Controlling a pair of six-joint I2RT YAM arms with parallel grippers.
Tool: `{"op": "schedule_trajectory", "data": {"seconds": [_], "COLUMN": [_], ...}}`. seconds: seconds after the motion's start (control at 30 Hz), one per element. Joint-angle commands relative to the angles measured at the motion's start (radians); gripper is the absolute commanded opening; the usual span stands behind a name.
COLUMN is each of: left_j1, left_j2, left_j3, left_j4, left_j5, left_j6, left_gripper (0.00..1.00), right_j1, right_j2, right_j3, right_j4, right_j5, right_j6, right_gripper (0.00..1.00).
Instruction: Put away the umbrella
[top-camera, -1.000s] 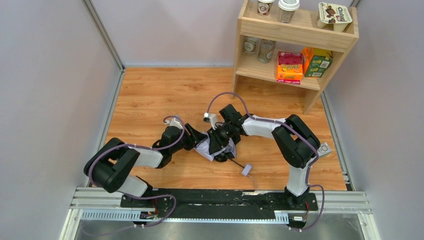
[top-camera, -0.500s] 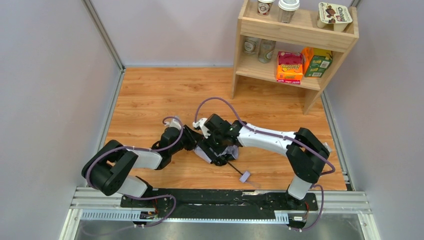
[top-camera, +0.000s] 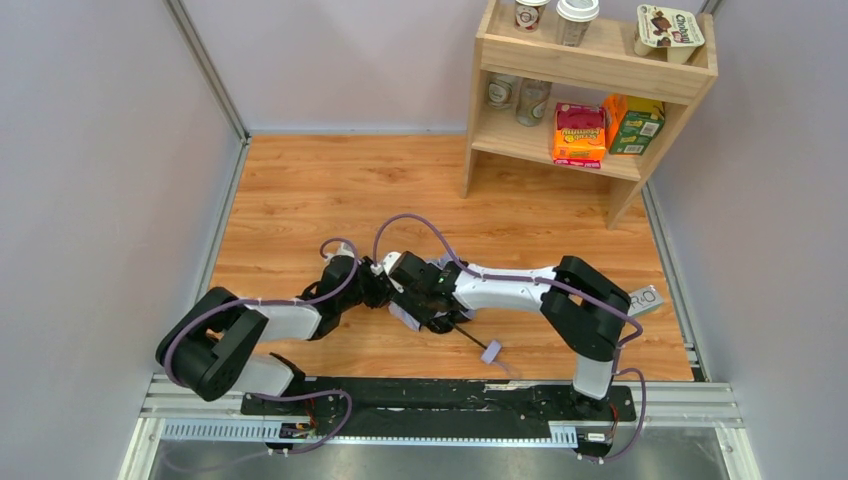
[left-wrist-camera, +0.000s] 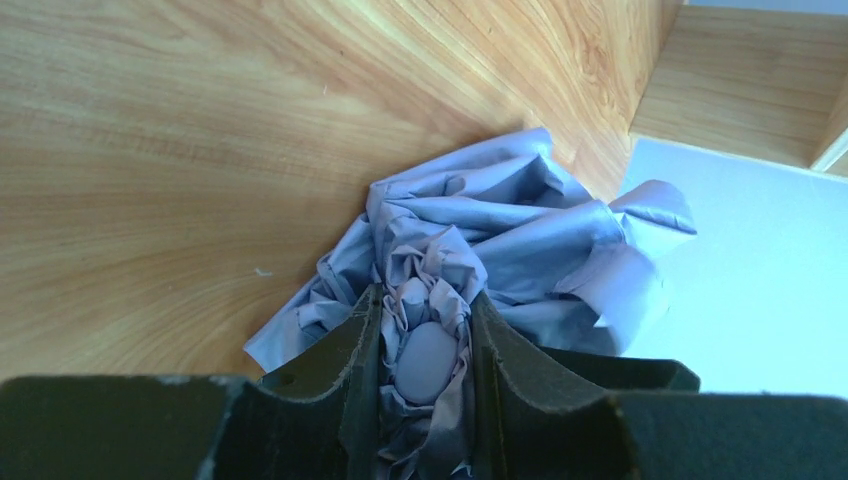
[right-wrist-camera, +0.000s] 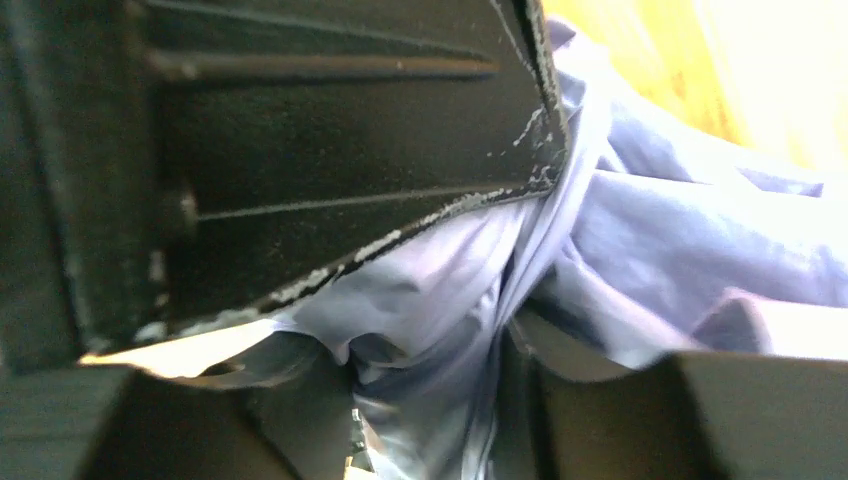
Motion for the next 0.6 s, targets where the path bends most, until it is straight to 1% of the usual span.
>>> {"op": "schedule_trajectory", "data": {"seconds": [0.0, 0.03, 0.07, 0.1, 0.13, 0.17, 0.2, 0.33, 0.4, 0.5, 0.57], "left_j1": [-0.008, -0.006, -0.006, -0.003, -0.003, 0.006, 0.012, 0.041, 0.046, 0.047, 0.046], "left_j2": [-0.085, -0.099, -0.136, -0.161, -0.203, -0.228, -0.278, -0.412, -0.467, -0.498, -0.475], "left_j3": [0.02, 0.02, 0.02, 0.02, 0.02, 0.029, 0.037, 0.06, 0.058, 0.017, 0.005], "left_j4": [-0.172, -0.174, -0.186, -0.198, -0.233, -0.253, -0.324, -0.486, -0.537, -0.524, -0.466], "left_j5": [0.014, 0.007, 0.001, -0.021, -0.033, -0.05, -0.056, -0.082, -0.085, -0.059, -0.039], "left_j6": [0.027, 0.054, 0.073, 0.099, 0.117, 0.151, 0.165, 0.233, 0.233, 0.185, 0.174], "left_gripper": [0.0, 0.03, 0.19, 0.29, 0.53, 0.68, 0.78, 0.79, 0.79, 0.79, 0.79], "right_j1": [-0.031, -0.049, -0.062, -0.075, -0.092, -0.103, -0.118, -0.175, -0.216, -0.25, -0.267], "right_j2": [0.041, 0.039, 0.041, 0.044, 0.044, 0.043, 0.044, 0.053, 0.052, 0.046, 0.05], "right_j3": [-0.091, -0.105, -0.114, -0.122, -0.131, -0.139, -0.146, -0.157, -0.165, -0.165, -0.153], "right_j4": [0.06, 0.076, 0.088, 0.097, 0.112, 0.126, 0.135, 0.186, 0.221, 0.234, 0.223], "right_j5": [-0.062, -0.099, -0.165, -0.202, -0.246, -0.279, -0.317, -0.437, -0.536, -0.63, -0.681], "right_j6": [0.023, 0.024, 0.027, 0.027, 0.026, 0.029, 0.026, 0.035, 0.05, 0.041, 0.032], "right_gripper": [0.27, 0.17, 0.11, 0.05, 0.01, 0.0, 0.0, 0.0, 0.0, 0.0, 0.0]}}
